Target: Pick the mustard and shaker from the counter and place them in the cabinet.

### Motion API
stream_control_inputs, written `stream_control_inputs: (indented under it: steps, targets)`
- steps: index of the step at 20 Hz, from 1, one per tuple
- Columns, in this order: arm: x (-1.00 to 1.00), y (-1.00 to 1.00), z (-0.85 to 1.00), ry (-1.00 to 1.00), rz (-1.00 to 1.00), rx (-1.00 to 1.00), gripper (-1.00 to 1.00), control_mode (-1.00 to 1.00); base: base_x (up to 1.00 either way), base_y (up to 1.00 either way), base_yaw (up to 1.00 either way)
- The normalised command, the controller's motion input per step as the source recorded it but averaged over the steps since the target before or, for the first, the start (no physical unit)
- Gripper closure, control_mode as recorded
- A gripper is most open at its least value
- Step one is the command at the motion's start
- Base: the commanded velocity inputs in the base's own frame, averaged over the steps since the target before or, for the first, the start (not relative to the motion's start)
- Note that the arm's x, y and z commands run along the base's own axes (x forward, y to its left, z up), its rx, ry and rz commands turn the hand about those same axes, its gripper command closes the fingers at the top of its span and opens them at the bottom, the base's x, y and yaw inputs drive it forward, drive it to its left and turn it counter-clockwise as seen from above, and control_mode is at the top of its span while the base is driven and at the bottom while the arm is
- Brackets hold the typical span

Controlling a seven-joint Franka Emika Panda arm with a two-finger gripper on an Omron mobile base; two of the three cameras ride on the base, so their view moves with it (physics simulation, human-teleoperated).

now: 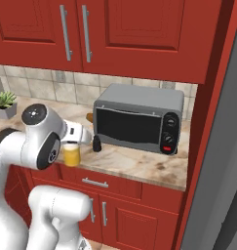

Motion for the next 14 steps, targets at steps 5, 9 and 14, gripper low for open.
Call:
stream_control_inputs:
  steps: [5,9,14]
  targets:
    - [-0.70,0.00,0.45,-0.07,0.00,0.00,1.00,-1.00,0.00,0.00,0.00]
    - [-0.93,0.00,0.21,-0.11,0.00,0.00,1.00,-1.00,0.00,0.00,0.00]
    - [-0.64,0.00,0.23,-0.09,0.00,0.00,1.00,-1.00,0.00,0.00,0.00]
